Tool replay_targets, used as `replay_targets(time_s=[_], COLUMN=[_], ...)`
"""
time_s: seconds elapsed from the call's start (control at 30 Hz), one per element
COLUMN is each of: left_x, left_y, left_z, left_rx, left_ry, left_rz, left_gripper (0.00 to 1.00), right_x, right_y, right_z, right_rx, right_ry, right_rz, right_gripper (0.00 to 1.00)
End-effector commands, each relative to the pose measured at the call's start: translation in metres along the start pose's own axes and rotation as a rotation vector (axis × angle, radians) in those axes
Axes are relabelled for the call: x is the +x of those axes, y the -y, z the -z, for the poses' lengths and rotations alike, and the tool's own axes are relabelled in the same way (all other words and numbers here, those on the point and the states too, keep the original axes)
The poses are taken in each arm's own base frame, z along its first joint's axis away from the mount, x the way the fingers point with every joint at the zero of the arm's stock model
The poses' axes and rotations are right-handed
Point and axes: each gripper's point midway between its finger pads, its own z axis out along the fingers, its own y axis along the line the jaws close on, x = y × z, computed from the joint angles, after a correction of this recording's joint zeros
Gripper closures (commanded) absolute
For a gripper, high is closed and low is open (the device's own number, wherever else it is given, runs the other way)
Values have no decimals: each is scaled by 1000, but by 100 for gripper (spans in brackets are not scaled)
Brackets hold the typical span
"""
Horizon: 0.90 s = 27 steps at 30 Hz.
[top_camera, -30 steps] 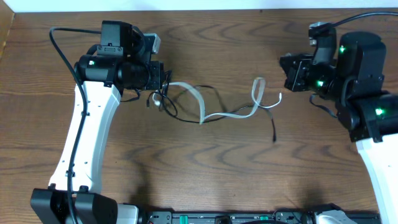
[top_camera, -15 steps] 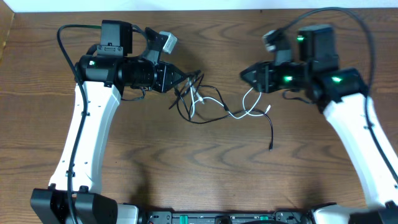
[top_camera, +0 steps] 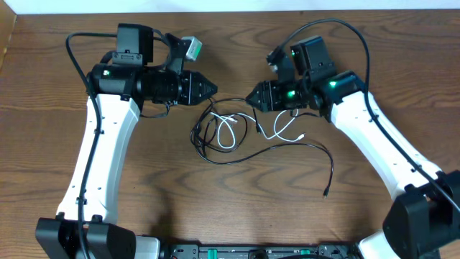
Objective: Untangle cables
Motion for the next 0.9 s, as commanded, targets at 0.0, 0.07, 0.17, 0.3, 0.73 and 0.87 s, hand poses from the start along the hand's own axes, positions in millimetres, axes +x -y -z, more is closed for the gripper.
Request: replay_targets(time_s=[0.0, 0.07, 0.17, 0.3, 0.73, 0.87], left_x=[14, 22, 32, 42, 87, 93], left_y=[-26, -38, -51, -79, -150, -152], left_z=[-9, -19, -35, -61, -103, -104], left_rx=[-143, -187, -216, -286, -408, -401], left_ry=[-49, -89, -141, -219, -468, -496], left_rz=[26, 37, 52, 47, -27, -36], left_gripper=[68, 64, 58, 55, 47, 53], right_x=[-15, -19, -20, -15, -5, -4], right_y=[41, 62, 84, 100, 101, 101], right_z=[15, 26, 38, 48, 48, 48], right_rx=[138, 166, 194, 211, 225, 225], right_ry=[72, 86, 91, 77, 29, 27], right_rz=[-148, -201, -259, -293, -239, -229], right_gripper=[43, 42, 42, 41, 36, 35])
